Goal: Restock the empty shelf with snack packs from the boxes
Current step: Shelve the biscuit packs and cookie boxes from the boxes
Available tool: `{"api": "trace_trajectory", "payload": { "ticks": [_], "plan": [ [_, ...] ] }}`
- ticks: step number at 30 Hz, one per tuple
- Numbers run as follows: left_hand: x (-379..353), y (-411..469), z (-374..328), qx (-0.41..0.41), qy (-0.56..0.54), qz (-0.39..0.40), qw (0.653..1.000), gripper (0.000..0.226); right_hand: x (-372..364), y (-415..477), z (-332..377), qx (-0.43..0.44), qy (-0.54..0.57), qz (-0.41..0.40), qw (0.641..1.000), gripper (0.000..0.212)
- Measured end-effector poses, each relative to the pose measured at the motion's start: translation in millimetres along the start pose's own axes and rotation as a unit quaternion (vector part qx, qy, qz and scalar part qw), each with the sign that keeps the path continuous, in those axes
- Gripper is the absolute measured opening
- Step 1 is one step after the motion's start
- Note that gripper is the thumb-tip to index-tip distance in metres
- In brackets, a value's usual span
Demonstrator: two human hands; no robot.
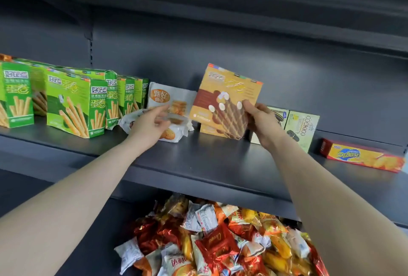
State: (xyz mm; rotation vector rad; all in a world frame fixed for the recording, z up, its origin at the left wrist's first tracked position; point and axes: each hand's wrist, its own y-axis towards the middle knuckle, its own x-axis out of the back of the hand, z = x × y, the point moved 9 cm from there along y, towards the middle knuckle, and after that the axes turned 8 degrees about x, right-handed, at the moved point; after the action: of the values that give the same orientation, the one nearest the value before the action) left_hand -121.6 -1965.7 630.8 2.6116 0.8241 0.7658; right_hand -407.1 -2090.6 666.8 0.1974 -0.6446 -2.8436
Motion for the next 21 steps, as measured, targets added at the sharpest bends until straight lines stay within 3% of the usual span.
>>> {"api": "trace_trajectory", "payload": {
  "ticks": [3, 5, 9, 11, 13, 15, 17, 19, 21],
  "plan": [
    [9, 6, 6, -0.026, 0.085, -0.030, 0.996, 0.037, 16, 14, -2, 0.013, -0.044, -0.052, 0.998, 0.017],
    [17, 9, 9, -0.042, 0.140, -0.054, 0.988, 0.029, 18, 20, -13, 0.016, -0.130, -0.063, 0.989, 0.013],
    [32, 21, 28, -0.001, 0.266, -0.081, 0.961, 0.039, 8, 24, -41, -0.020, -0.256, -0.056, 0.965, 0.049],
    [39, 27, 38, 0.030, 0.289, -0.088, 0.953, 0.040, 6, 20, -39, -0.012, -0.322, -0.085, 0.943, 0.057],
    [45, 30, 44, 0.055, 0.287, -0.099, 0.951, 0.035, 5, 9, -11, 0.079, -0.390, -0.175, 0.901, 0.061],
    [49, 33, 45, 0.057, 0.267, -0.104, 0.956, 0.031, -15, -16, 26, 0.241, -0.407, -0.225, 0.852, 0.047],
    [50, 38, 46, 0.050, 0.244, -0.098, 0.964, 0.027, -50, -23, 34, 0.298, -0.424, -0.171, 0.838, 0.026],
    [52, 42, 47, 0.057, 0.238, -0.088, 0.966, 0.031, -88, -18, 17, 0.224, -0.456, -0.073, 0.858, 0.010],
    [56, 44, 50, 0.088, 0.225, -0.073, 0.968, 0.052, -121, -14, -13, 0.118, -0.502, 0.035, 0.856, 0.024]
  ]
}}
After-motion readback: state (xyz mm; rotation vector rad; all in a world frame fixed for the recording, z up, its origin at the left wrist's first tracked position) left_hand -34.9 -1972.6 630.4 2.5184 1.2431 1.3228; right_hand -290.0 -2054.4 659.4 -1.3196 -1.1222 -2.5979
